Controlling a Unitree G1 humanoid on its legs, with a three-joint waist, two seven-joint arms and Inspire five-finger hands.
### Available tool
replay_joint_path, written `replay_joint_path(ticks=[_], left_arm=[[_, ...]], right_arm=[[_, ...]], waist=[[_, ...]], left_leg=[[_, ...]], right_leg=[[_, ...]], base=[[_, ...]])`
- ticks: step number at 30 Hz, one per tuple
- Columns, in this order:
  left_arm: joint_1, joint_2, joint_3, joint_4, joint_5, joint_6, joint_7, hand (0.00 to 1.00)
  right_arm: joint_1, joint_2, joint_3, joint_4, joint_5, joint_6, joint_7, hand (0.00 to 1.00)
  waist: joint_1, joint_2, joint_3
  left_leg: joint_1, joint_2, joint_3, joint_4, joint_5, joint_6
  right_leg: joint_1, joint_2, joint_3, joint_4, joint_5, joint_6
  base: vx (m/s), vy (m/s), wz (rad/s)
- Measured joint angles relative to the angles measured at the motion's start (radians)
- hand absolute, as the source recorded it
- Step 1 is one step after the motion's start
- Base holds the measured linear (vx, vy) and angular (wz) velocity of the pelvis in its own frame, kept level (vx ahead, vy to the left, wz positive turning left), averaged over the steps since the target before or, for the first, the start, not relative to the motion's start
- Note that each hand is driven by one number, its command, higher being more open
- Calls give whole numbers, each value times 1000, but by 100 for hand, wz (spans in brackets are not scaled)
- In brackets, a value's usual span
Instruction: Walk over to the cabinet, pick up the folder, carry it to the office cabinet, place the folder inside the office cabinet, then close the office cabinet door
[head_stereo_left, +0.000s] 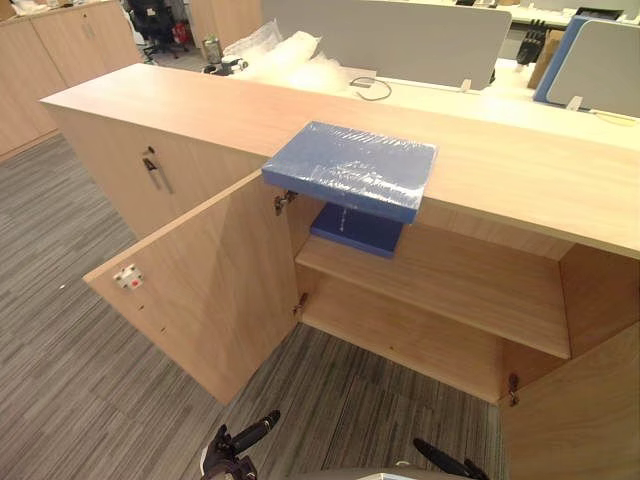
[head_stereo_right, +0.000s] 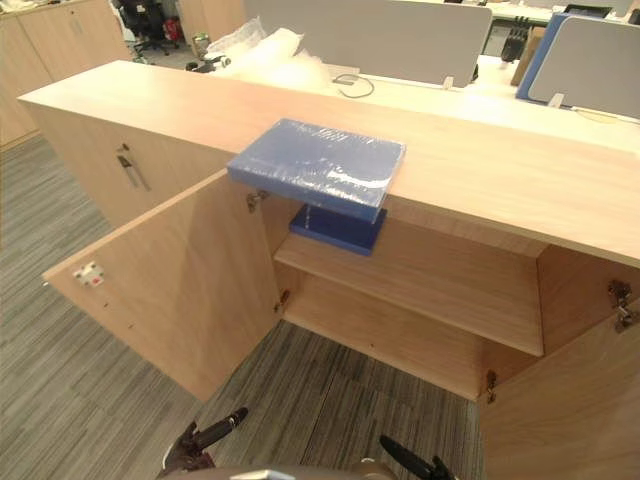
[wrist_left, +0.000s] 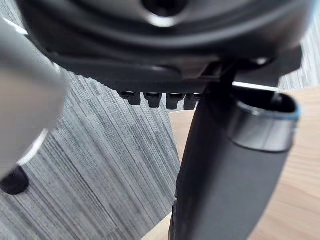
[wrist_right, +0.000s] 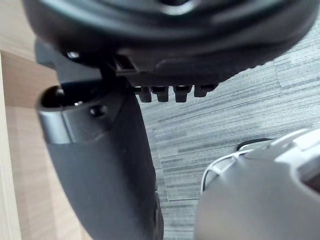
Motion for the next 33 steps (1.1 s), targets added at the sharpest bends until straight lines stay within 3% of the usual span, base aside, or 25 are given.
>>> replay_joint_path(ticks=[1,3,5,6,8,9,10,11,14,16,19,24,27,29,30,31,32,33], left_arm=[[20,-2,16,3,0,5,1,100],[29,6,29,-2,-24,13,0,100],[28,42,23,-3,-21,11,1,100],[30,50,23,-6,-20,9,1,100],[30,49,21,-17,-18,8,2,100],[30,49,4,-16,-13,8,4,100],[44,42,-44,-15,-9,0,4,100],[37,69,-59,-8,-9,0,-3,100],[6,70,-92,7,26,-1,1,100],[-1,78,-110,20,46,-2,-9,100],[-7,83,-162,47,69,0,-17,100],[8,62,-188,51,85,0,-27,100],[15,60,-189,50,55,0,-49,100],[8,56,-189,47,15,0,-62,100],[2,55,-189,39,-21,0,-76,100],[4,58,-188,36,-58,0,-86,100],[18,62,-189,27,-104,-1,-94,100],[26,63,-189,15,-132,-4,-98,100]], right_arm=[[2,-9,6,2,8,2,0,100],[0,-15,20,8,18,3,-2,100],[-28,-15,70,38,21,7,-8,100],[-48,-14,86,51,21,5,-8,100],[-68,-18,129,50,21,6,-14,100],[-70,-15,132,49,21,5,-14,100],[-67,-22,137,39,22,4,-12,100],[-75,9,169,39,21,4,-14,100],[-68,43,201,10,13,-7,5,100],[-70,54,203,-1,13,-17,6,100],[-53,44,208,10,10,-17,8,100],[-48,2,202,51,-17,-5,6,100],[-54,-3,210,51,-20,-5,10,100],[-70,-18,227,45,-22,-5,11,100],[-78,-25,237,26,-24,-5,11,100],[-77,-22,238,8,-25,-5,11,100],[-70,-23,243,-15,-26,-7,12,100],[-66,-21,250,-16,-31,-8,15,100]], waist=[[6,7,5],[25,8,8],[42,-32,19],[56,-50,24],[66,-55,28],[76,-50,23],[86,-8,0],[78,-48,-6],[76,-85,-34],[79,-90,-39],[70,-79,-78],[69,-49,-82],[70,-43,-73],[70,-30,-41],[71,-23,-17],[72,-14,-6],[72,-21,-9],[71,-27,-12]], left_leg=[[-83,25,-62,198,92,3],[-165,21,-94,388,66,1],[-246,-50,-91,440,-9,7],[-285,-90,-83,393,-49,18],[-339,-157,-97,250,-88,34],[-328,-198,-126,63,-77,28],[-292,-206,-166,-186,17,33],[-251,-229,-133,-225,20,55],[-179,-261,-90,-323,30,74],[-138,-269,-64,-380,42,85],[-69,-305,-50,-543,116,83],[24,-292,-55,-754,229,61],[38,-279,-53,-785,246,55],[34,-271,-54,-756,225,70],[34,-259,-55,-736,210,69],[37,-253,-52,-732,208,71],[37,-256,-56,-730,204,71],[37,-258,-63,-731,202,67]], right_leg=[[37,37,39,-23,-2,-20],[75,61,97,-40,-7,-31],[132,40,188,-77,0,-25],[149,19,247,-87,5,-16],[180,-9,316,-104,13,-1],[179,-21,340,-91,13,18],[165,-1,351,-54,14,50],[159,-50,364,-26,17,70],[139,-92,374,-47,41,68],[120,-94,374,-88,66,71],[122,-112,369,-152,102,78],[119,-92,368,-159,124,80],[100,-76,367,-128,123,80],[34,-76,368,21,117,91],[-35,-85,371,178,116,93],[-84,-97,376,279,109,81],[-111,-144,367,340,80,36],[-121,-182,370,337,68,34]], base=[[216,32,-77],[287,86,-101],[388,143,-134],[265,139,-131],[336,240,-126],[402,318,-125],[396,288,-88],[327,206,-58],[238,121,-24],[140,66,-33],[80,-36,-9],[44,-131,4],[-36,-87,-7],[-87,-55,-19],[-156,-37,-12],[-166,-38,2],[-152,-25,16],[-102,-14,34]])
